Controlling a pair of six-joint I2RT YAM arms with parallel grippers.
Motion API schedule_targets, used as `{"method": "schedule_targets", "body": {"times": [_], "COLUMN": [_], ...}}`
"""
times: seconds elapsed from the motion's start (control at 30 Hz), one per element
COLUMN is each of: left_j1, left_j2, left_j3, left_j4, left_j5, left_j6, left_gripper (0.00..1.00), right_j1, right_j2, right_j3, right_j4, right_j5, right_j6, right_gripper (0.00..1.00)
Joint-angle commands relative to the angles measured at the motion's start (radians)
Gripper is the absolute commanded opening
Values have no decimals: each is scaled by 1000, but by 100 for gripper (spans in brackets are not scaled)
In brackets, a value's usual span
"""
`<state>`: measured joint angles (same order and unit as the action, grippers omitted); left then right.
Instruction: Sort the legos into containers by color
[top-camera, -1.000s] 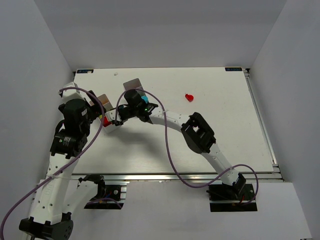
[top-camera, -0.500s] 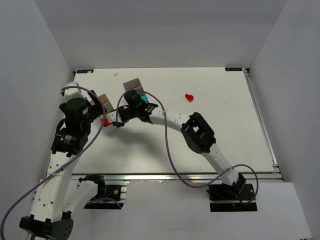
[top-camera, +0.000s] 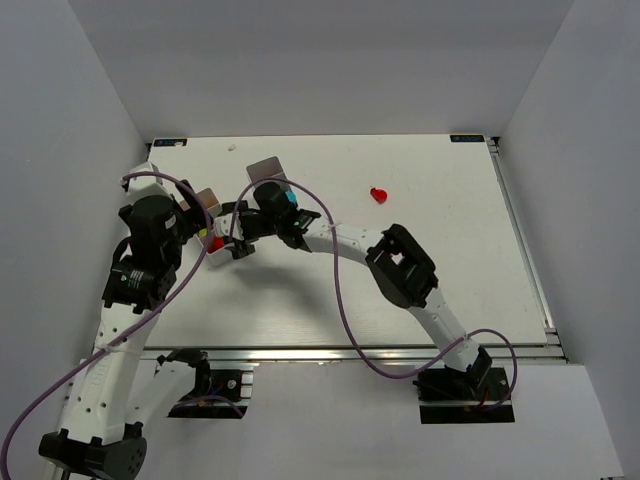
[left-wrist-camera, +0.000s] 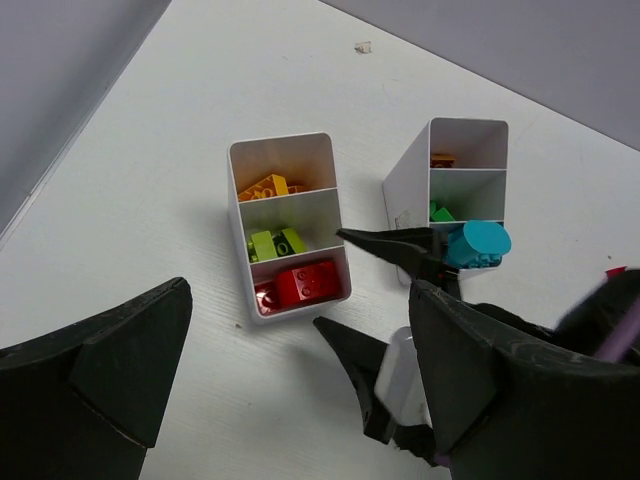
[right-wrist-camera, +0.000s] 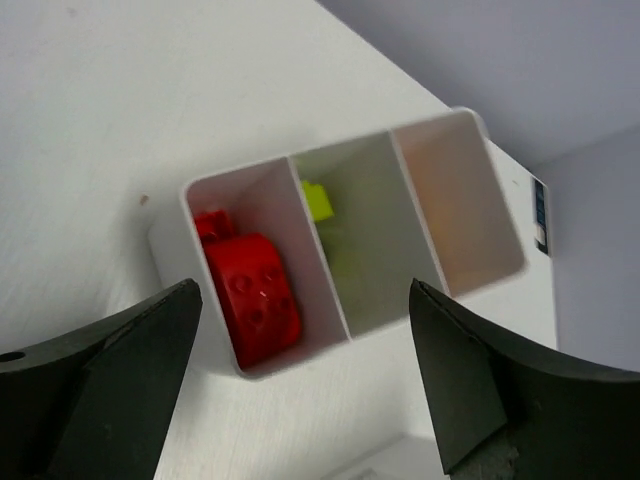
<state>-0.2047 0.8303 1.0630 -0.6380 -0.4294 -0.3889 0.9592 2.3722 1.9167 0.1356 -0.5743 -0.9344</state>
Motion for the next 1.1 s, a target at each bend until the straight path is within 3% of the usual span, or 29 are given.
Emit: {"method": "schedule_targets", "body": {"times": [0.0,0.03,0.1,0.2,0.23,0.33,0.4,0.5,0.53,0.6,0.9,1.0,1.07], "left_j1": [5,7,7,7,7,8,8,10,10,11,13,16,16], "left_j2": [-10,-8,1,38,49,56,62,76,78,92,139,155,167], "left_j3": [14,11,6,9,8,3,0,-3,-6,-12,-26,-31,-34], "left_j4": [23,29,37,31,34,46,49,49,55,61,101,115,127], "left_j5": [14,20,58,107,115,127,138,158,172,185,224,227,228], "left_j6": [2,1,-11,-31,-31,-38,-45,-60,-65,-82,-128,-133,-137], "left_gripper": [98,98,98,98,98,98,98,98,98,98,98,98,98], "right_j1": [-13,-26,-60,-154,-186,-262,-307,-367,-384,-405,-479,-516,-531], "right_j2": [-169,-194,-237,-290,-301,-315,-333,-328,-305,-280,-183,-202,-202], "right_j3": [-118,-208,-200,-214,-223,-228,-289,-297,-285,-239,-139,-168,-173], "right_j4": [387,453,388,256,187,69,35,-57,-89,-210,-393,-381,-375], "right_j5": [241,314,332,271,268,297,309,390,481,527,741,725,741], "right_j6": [230,335,408,629,650,744,811,822,825,830,852,833,806], "right_gripper": [89,89,89,68,52,36,36,49,53,56,58,48,47]}}
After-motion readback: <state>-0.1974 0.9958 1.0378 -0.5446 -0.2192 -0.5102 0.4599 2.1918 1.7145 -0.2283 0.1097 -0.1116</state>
